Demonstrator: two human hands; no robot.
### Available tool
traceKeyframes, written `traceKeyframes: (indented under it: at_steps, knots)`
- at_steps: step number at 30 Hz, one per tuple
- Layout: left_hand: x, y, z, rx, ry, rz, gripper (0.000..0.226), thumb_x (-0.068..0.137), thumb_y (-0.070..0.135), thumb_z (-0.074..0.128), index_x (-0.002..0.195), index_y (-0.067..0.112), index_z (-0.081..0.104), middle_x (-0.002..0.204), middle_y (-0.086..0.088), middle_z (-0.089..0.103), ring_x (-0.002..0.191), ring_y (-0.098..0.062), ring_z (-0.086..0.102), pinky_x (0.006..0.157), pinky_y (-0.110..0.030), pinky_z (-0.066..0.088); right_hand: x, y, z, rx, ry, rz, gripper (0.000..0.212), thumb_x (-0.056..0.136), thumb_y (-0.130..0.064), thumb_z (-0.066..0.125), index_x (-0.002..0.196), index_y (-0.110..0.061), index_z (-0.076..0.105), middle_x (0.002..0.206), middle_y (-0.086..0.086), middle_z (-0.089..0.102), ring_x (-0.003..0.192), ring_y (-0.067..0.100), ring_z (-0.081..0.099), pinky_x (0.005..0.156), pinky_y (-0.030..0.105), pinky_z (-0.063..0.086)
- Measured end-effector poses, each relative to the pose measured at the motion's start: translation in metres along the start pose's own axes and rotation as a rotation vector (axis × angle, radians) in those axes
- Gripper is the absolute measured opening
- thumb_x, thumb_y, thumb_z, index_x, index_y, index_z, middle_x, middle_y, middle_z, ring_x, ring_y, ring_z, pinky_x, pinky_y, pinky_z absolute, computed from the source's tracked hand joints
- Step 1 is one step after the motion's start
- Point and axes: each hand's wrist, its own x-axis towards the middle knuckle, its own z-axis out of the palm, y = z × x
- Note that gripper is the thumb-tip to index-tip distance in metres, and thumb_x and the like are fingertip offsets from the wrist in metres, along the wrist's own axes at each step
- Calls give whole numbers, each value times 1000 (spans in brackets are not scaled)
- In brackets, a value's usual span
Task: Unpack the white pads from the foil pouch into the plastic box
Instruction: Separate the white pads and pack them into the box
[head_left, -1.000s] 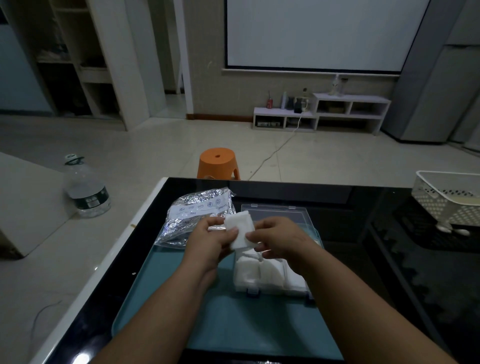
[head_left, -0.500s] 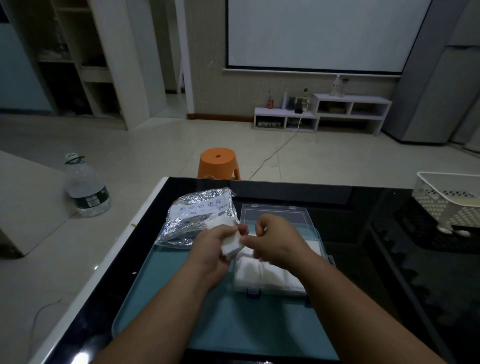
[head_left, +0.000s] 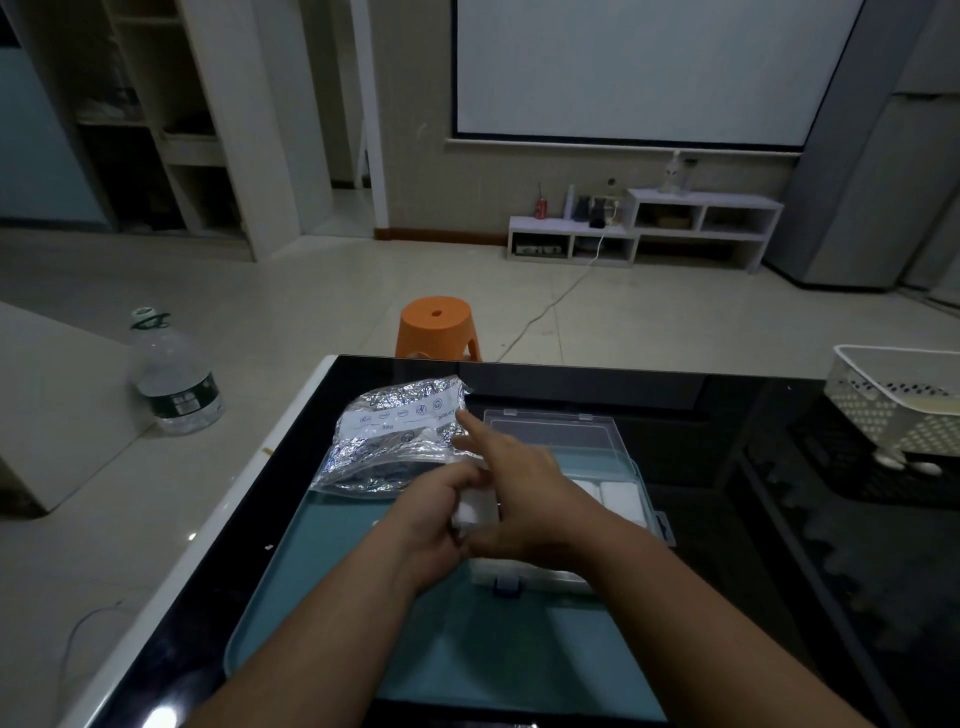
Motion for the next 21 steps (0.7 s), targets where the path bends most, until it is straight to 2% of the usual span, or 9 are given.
traceKeyframes:
  at_steps: [2, 4, 6, 9, 13, 16, 19, 21]
  knots:
    - [-2, 0, 1, 8, -19, -12, 21, 88, 5, 46, 86, 10, 66, 79, -10, 69, 67, -20, 66, 60, -29, 49, 1, -2, 0, -73, -2, 19, 111, 75, -36, 76, 154, -38, -1, 151, -3, 39, 139, 18, 30, 112, 32, 18]
    - [-4, 2, 2, 23, -35, -34, 22, 88, 3, 43, 85, 8, 64, 72, -8, 69, 59, -18, 66, 51, -26, 51, 2, -2, -1, -83, 5, 54, 109, 76, -37, 76, 153, -40, -1, 141, 3, 47, 132, 23, 37, 109, 35, 22]
    - [-6, 3, 3, 30, -46, -61, 22, 87, 0, 42, 84, 7, 63, 67, -8, 68, 54, -17, 65, 46, -25, 52, 2, -1, -1, -65, 16, 65, 110, 74, -37, 76, 153, -42, -1, 142, 3, 46, 132, 24, 37, 110, 38, 23]
    - [-8, 4, 4, 52, -38, -62, 22, 86, -2, 43, 85, 7, 63, 67, -8, 68, 54, -18, 66, 46, -26, 53, 1, 0, -1, -45, 11, 50, 113, 72, -39, 79, 153, -42, -1, 148, -1, 41, 136, 22, 33, 112, 40, 20]
    - [-11, 4, 9, 61, -23, -58, 22, 88, -1, 41, 86, 6, 61, 63, -8, 66, 51, -17, 64, 45, -26, 53, 5, 0, 0, -36, 12, 93, 110, 74, -37, 78, 152, -43, 1, 144, 3, 44, 134, 24, 34, 112, 41, 22]
    - [-8, 4, 7, 70, 54, -26, 17, 91, 4, 45, 92, 7, 61, 66, -9, 69, 55, -19, 65, 50, -31, 55, 4, 4, -1, 132, 17, 118, 106, 70, -40, 78, 152, -43, 10, 150, -3, 41, 138, 21, 36, 113, 46, 31]
    - [-1, 4, 3, 171, 180, 38, 11, 89, 6, 52, 91, 9, 62, 71, -8, 67, 64, -21, 61, 65, -34, 51, 1, 9, -8, 269, 83, 222, 77, 78, -18, 67, 145, -31, 33, 144, -1, 46, 127, 19, 47, 99, 36, 45]
    - [2, 4, 1, 219, 248, 84, 8, 86, 3, 56, 86, 9, 62, 73, -8, 63, 64, -20, 58, 64, -29, 45, 0, 13, -11, 356, 123, 355, 52, 85, -14, 63, 134, -24, 45, 129, 3, 56, 110, 18, 56, 83, 30, 50]
